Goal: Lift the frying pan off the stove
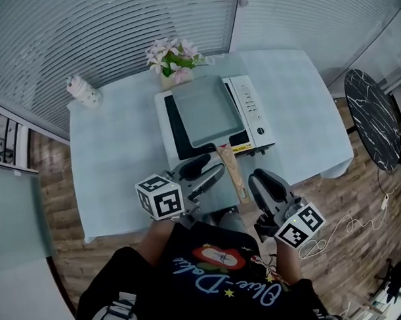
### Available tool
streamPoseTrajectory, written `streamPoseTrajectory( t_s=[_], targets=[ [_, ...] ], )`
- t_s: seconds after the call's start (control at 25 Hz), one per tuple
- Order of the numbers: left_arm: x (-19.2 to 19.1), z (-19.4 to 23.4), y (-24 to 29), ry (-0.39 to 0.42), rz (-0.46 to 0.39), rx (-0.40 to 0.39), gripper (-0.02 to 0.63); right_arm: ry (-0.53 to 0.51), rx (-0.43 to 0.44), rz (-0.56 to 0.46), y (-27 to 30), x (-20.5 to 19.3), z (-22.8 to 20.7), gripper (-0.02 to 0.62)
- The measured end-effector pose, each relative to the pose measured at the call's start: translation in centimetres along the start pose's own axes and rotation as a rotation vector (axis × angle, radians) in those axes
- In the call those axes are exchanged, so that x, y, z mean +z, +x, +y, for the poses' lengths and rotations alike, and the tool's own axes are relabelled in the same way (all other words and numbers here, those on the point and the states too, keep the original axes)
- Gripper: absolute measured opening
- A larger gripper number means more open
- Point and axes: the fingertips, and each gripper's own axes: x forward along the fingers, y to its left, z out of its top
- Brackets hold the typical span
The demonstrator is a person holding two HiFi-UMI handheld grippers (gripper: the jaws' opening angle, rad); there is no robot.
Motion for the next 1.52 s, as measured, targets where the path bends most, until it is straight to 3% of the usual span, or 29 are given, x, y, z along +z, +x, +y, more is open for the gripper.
streamPoseTrajectory(
  t_s=[0.2, 0.36, 0.52, 0.88, 1.24, 1.52],
  targets=[
    [-0.2, 0.4, 0.7, -0.064, -0.041, 0.053, 0.25, 0.086, 0.096, 0.049, 0.6, 0.3, -0.1, 0.086],
    [-1.3, 0.7, 1.3, -0.175, -0.059, 0.062, 0.26, 0.124, 0.115, 0.107, 1.2, -1.0, -0.7, 0.128],
    [-2.1, 1.1, 2.0, -0.217, -0.06, 0.071, 0.267, 0.212, 0.147, 0.127, 1.5, -2.1, -1.2, 0.15],
    [-1.4, 1.5, 3.2, -0.395, -0.15, 0.011, 0.267, 0.355, 0.194, 0.152, 2.8, -3.6, -1.3, 0.208],
    [-1.5, 1.1, 4.4, -0.438, -0.152, -0.028, 0.267, 0.447, 0.244, 0.183, 3.8, -4.8, -0.2, 0.215],
    [-1.5, 0.8, 4.9, -0.48, -0.164, -0.057, 0.265, 0.515, 0.243, 0.172, 3.9, -4.9, -0.2, 0.178]
  ],
)
